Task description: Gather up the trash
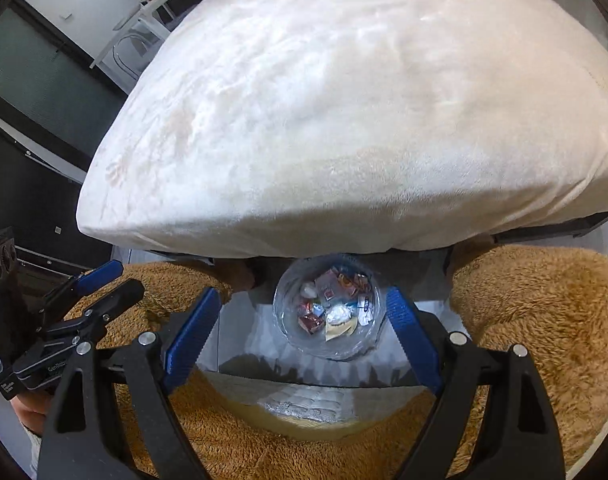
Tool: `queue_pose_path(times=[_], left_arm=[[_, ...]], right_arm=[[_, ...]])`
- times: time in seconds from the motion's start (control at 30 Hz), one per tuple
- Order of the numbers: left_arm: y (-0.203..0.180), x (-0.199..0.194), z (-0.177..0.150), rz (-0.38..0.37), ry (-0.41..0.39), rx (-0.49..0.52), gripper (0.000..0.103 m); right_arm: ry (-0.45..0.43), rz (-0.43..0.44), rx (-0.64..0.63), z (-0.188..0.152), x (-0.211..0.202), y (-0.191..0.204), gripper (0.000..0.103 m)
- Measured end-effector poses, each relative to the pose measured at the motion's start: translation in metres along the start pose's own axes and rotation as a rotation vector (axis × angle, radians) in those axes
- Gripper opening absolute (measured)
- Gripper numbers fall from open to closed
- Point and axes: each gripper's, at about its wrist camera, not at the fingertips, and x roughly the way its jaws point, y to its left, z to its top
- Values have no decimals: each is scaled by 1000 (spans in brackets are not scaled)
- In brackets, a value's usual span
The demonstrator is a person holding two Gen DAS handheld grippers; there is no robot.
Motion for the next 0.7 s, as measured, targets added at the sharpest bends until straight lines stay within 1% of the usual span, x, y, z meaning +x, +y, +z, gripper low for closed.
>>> queue_pose_path(times=[0.17,0.3,0.4,0.7], left_arm=[[-10,-32,2,15,-78,13,74],[-17,-61,1,6,-147,18,74],[-23,-83,1,15,-195,34,74],[-43,-132,-12,25,-295,78,74]], right_arm=[[-80,8,-19,1,-29,4,84],[-155,4,-49,1,-59,11,84],[-203,-4,-73,-1,-80,18,84],[-324,-30,-140,-24,-131,36,84]])
